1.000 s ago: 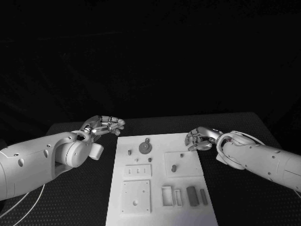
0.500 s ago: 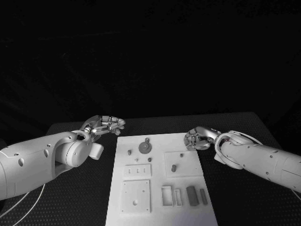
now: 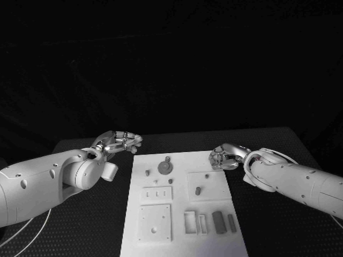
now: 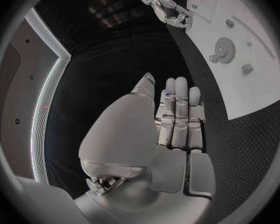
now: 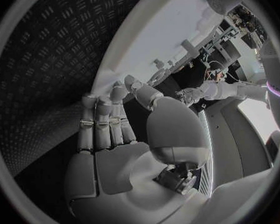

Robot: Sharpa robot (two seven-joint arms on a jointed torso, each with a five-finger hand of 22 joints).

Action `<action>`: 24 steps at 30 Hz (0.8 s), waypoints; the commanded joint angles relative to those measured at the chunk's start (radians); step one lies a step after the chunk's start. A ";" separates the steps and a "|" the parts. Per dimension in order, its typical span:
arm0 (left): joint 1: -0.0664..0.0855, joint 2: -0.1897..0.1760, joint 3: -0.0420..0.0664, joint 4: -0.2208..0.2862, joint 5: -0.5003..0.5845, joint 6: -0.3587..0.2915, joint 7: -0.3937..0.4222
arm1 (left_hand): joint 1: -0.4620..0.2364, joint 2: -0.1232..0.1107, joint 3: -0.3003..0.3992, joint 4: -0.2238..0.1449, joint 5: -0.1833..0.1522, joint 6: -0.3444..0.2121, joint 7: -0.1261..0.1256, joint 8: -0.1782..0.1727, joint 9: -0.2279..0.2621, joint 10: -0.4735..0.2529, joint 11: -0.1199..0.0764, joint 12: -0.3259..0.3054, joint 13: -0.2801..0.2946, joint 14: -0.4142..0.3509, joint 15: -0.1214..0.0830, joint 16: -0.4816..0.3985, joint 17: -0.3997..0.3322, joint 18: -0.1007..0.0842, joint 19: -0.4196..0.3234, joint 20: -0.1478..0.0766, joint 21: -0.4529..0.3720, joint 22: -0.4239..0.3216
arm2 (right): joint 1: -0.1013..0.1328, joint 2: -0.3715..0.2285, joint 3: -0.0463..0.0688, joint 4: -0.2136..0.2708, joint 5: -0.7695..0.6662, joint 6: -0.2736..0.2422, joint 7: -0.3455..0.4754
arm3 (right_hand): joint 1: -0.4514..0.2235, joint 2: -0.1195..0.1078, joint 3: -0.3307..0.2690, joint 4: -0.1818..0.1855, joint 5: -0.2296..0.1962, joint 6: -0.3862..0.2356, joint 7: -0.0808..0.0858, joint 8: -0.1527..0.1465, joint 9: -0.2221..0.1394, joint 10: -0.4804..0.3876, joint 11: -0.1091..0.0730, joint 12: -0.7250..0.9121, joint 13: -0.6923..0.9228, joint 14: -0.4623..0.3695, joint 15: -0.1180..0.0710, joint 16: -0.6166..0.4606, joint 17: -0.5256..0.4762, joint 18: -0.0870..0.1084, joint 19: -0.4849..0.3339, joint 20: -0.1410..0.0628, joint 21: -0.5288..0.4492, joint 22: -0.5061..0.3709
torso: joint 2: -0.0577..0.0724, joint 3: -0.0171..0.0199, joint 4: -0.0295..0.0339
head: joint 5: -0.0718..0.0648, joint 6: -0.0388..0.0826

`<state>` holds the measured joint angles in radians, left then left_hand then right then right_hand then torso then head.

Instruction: Assemble the parts on the task board

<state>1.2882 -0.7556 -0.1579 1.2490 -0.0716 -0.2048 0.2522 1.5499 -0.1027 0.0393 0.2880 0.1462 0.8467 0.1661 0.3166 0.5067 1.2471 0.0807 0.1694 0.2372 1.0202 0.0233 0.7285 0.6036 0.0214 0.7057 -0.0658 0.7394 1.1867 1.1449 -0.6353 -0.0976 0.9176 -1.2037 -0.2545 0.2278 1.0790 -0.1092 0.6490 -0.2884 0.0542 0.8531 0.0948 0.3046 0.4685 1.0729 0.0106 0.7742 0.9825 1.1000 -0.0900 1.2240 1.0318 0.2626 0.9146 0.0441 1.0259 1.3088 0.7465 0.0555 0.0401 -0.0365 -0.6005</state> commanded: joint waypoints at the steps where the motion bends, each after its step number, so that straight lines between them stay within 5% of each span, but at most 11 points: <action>1: 0.001 0.000 0.001 0.001 0.005 0.015 0.009 | -0.003 0.007 0.000 0.002 -0.004 -0.003 0.005 -0.003 0.001 -0.003 0.000 -0.004 0.000 -0.006 0.001 -0.005 -0.001 0.016 -0.004 -0.008 0.004 -0.001 | -0.001 0.002 0.000 -0.001 0.002 -0.006 0.008 | -0.001 0.012 0.012 0.000 -0.006 0.038 0.023 0.008 0.002 0.000 -0.001 0.006 -0.002 0.004 -0.004 0.004 -0.002 -0.001 0.007 0.000 0.007 0.014 | 0.000 0.0005 -0.0005 | 0.001 -0.001; 10: 0.001 0.000 0.001 0.001 0.005 0.015 0.009 | -0.003 0.007 0.000 0.002 -0.004 -0.004 0.005 -0.004 0.001 -0.003 0.000 -0.005 0.001 -0.006 0.001 -0.005 -0.001 0.016 -0.004 -0.008 0.004 -0.002 | -0.001 0.002 0.000 -0.001 0.000 -0.007 0.007 | 0.000 0.027 0.036 -0.001 -0.005 0.088 0.030 0.030 0.009 0.002 0.004 0.012 -0.005 0.005 0.000 0.010 -0.005 -0.001 0.008 -0.002 0.012 0.014 | 0.000 0.0013 -0.0005 | 0.000 -0.001; 24: 0.001 -0.003 0.001 0.004 0.005 0.014 0.009 | -0.004 0.008 0.000 0.002 -0.004 -0.004 0.005 -0.004 0.002 -0.002 0.000 -0.005 0.001 -0.006 0.001 -0.005 -0.001 0.016 -0.004 -0.008 0.005 -0.002 | -0.001 0.006 0.000 -0.001 -0.003 -0.031 0.004 | 0.010 0.046 0.067 -0.002 -0.006 0.135 0.019 0.048 0.017 0.008 -0.005 0.019 -0.011 0.010 -0.007 0.017 -0.009 -0.001 0.012 -0.005 0.020 0.013 | 0.001 0.0021 -0.0006 | -0.001 -0.002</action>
<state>1.2882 -0.7596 -0.1578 1.2498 -0.0715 -0.2041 0.2518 1.5499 -0.1027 0.0393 0.2879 0.1461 0.8467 0.1660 0.3166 0.5073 1.2471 0.0807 0.1694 0.2371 1.0202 0.0233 0.7285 0.6036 0.0211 0.7057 -0.0658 0.7394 1.1860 1.1448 -0.6301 -0.0976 0.9153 -1.2037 -0.2695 0.2272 1.0889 -0.0749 0.7112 -0.2895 0.0542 0.9433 0.0758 0.3463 0.4792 1.0779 0.0086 0.7899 0.9719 1.1078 -0.0940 1.2376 1.0240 0.2558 0.9185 0.0403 1.0415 1.3083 0.7470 0.0575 0.0389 -0.0378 -0.6020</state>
